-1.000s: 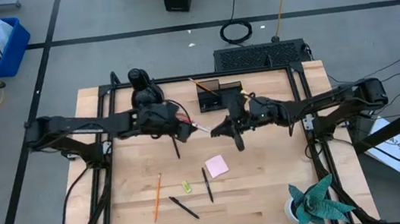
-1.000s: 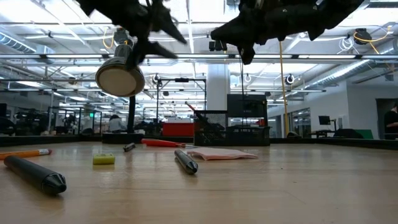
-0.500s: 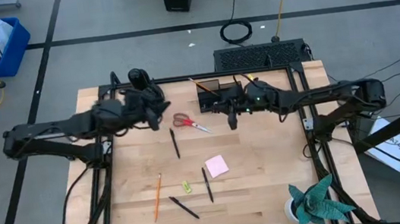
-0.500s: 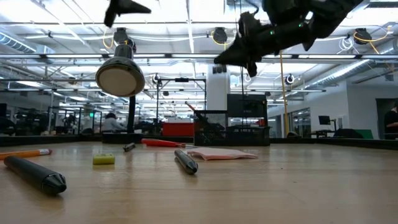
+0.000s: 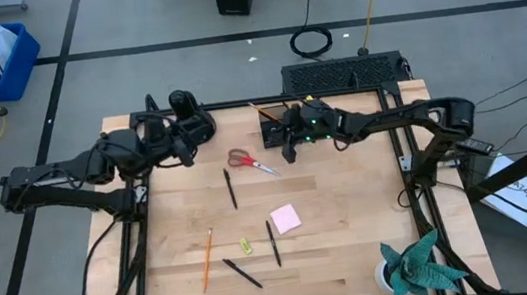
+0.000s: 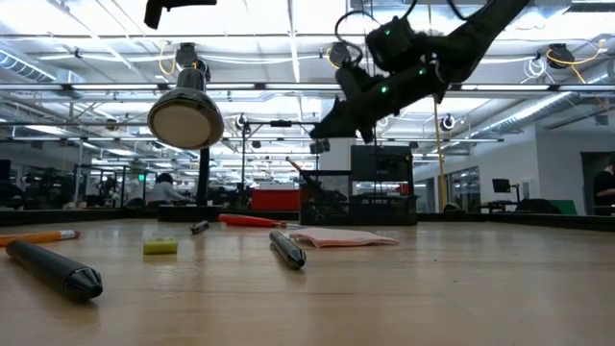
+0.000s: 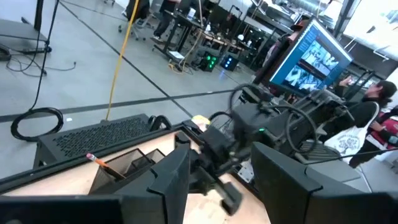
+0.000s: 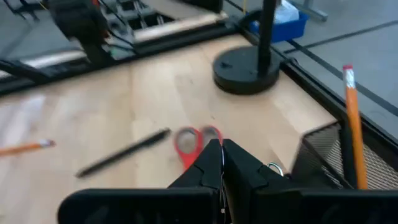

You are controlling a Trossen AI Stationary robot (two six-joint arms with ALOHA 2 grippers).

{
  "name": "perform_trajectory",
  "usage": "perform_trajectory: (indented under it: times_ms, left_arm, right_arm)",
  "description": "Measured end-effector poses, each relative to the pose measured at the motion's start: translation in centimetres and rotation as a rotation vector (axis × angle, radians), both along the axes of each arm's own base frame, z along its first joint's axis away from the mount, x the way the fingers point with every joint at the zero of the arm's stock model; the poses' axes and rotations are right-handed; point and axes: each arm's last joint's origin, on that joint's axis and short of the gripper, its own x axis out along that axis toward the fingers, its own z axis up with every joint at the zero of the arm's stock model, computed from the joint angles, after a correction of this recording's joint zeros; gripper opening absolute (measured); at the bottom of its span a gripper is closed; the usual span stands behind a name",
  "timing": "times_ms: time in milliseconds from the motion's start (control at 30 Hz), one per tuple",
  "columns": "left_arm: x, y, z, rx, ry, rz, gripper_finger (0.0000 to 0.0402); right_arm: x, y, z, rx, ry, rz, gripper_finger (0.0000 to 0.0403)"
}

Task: Pick and place office supplies into organizer
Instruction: Put the black binder clip into the black desk organizer, then put the green eraser into the black desk organizer

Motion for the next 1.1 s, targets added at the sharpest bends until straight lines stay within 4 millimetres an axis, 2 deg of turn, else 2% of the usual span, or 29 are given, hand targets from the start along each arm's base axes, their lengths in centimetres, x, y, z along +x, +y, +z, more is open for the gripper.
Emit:
perform_trajectory:
  times_ms: [233, 500, 633, 767, 1100]
  left_arm:
    - [0.0, 0.0, 0.0, -0.003, 0.000, 0.000, 0.0175]
    - [0.0, 0.0, 0.0, -0.007, -0.002, -0.002, 0.0175]
    - [0.0, 0.0, 0.0, -0.010, -0.004, -0.002, 0.0175]
    - [0.0, 0.0, 0.0, -0.010, -0.004, -0.002, 0.0175]
    - [0.0, 0.0, -0.2, -0.006, 0.012, -0.002, 0.0175]
  right_arm:
    - [0.4, -1.6, -3.0, -0.030, 0.122, -0.004, 0.0000]
    - [0.2, -3.1, -4.6, -0.034, 0.174, -0.089, 0.0000]
    - [-0.1, -4.0, -4.9, 0.040, 0.155, -0.147, 0.0003]
    - [-0.3, -4.5, -5.0, 0.102, 0.130, -0.170, 0.0022]
    - [-0.1, -4.4, -4.6, 0.093, 0.103, -0.160, 0.0084]
